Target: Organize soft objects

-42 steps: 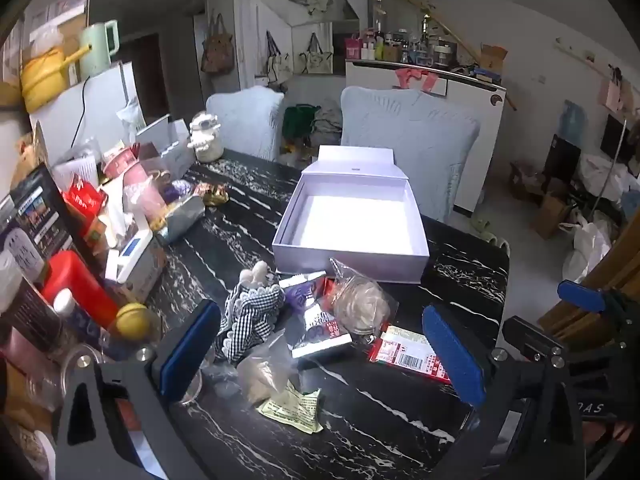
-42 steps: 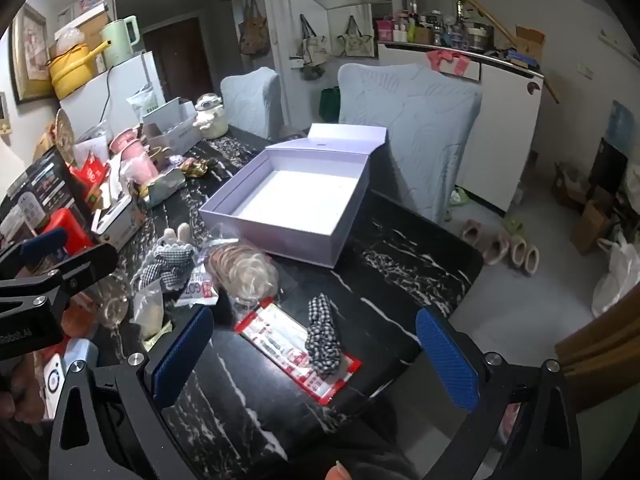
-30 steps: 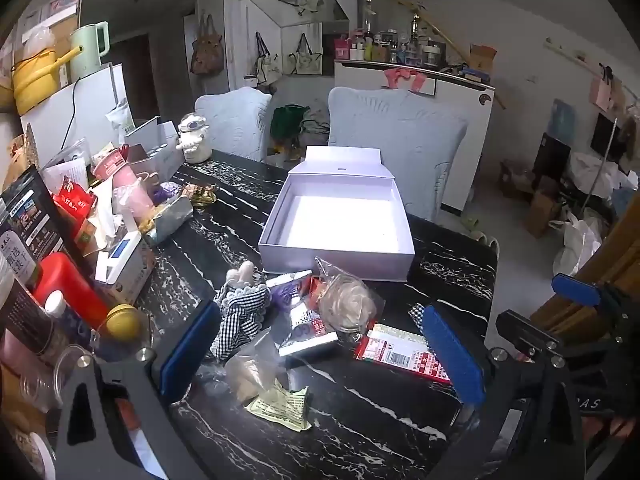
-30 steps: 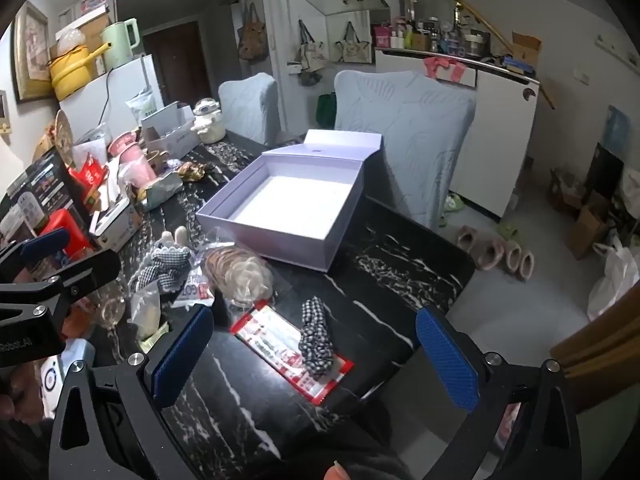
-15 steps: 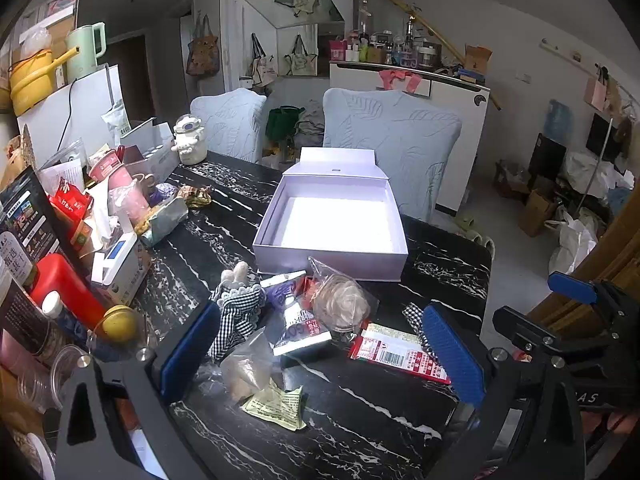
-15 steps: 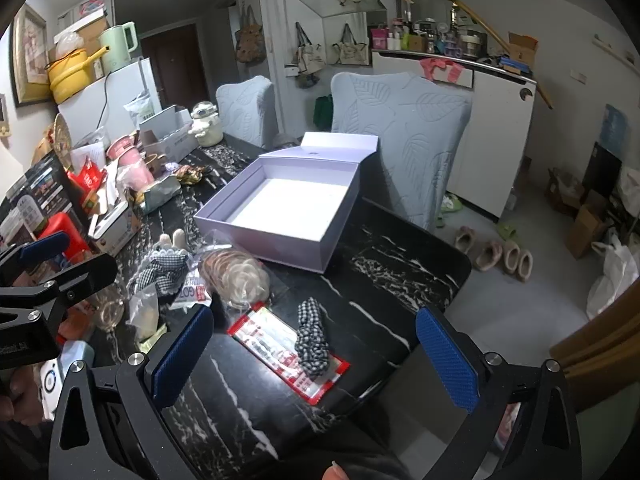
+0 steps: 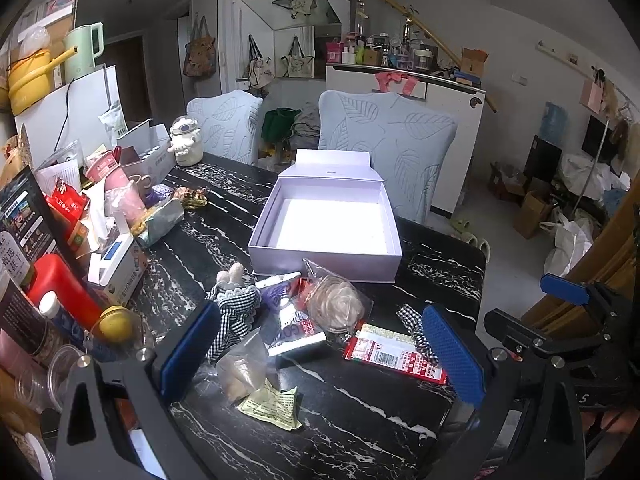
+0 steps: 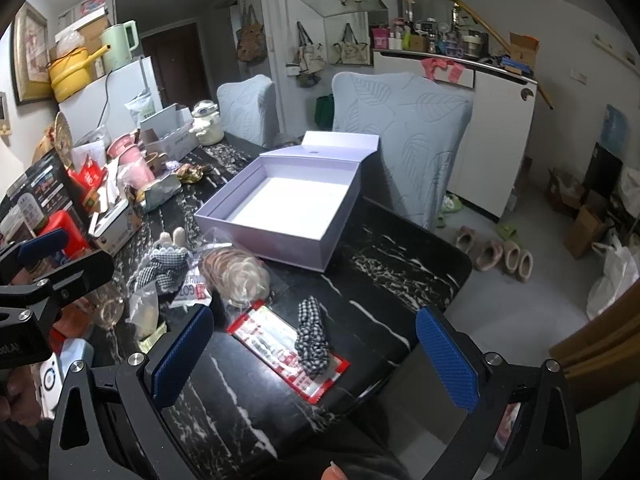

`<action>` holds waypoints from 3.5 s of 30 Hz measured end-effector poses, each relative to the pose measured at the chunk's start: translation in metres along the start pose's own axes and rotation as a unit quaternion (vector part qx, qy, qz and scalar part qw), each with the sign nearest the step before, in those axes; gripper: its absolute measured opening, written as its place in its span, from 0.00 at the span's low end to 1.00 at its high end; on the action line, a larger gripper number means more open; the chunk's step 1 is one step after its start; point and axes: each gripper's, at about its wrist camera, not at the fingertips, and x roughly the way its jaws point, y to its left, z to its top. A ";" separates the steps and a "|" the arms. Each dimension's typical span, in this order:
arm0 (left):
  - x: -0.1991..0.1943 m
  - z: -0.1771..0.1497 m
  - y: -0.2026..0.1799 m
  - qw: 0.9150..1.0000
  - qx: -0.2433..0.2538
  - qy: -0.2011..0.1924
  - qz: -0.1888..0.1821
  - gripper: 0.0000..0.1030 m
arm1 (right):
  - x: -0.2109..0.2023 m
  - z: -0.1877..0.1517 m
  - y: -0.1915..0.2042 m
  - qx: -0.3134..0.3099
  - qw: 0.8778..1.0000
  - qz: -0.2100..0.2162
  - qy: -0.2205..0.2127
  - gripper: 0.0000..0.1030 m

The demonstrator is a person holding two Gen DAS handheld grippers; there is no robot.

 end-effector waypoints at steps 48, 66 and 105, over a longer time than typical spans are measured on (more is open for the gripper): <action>0.031 -0.012 -0.001 1.000 0.011 0.021 -0.015 1.00 | 0.041 -0.004 -0.004 -0.026 0.999 0.038 0.019 1.00; 0.078 -0.036 0.013 0.998 -0.044 0.040 0.004 1.00 | 0.086 -0.025 -0.015 -0.039 0.997 0.068 -0.001 1.00; 0.121 -0.114 0.045 0.974 -0.152 0.132 0.100 0.71 | 0.149 -0.049 -0.028 -0.060 0.990 0.102 0.076 0.46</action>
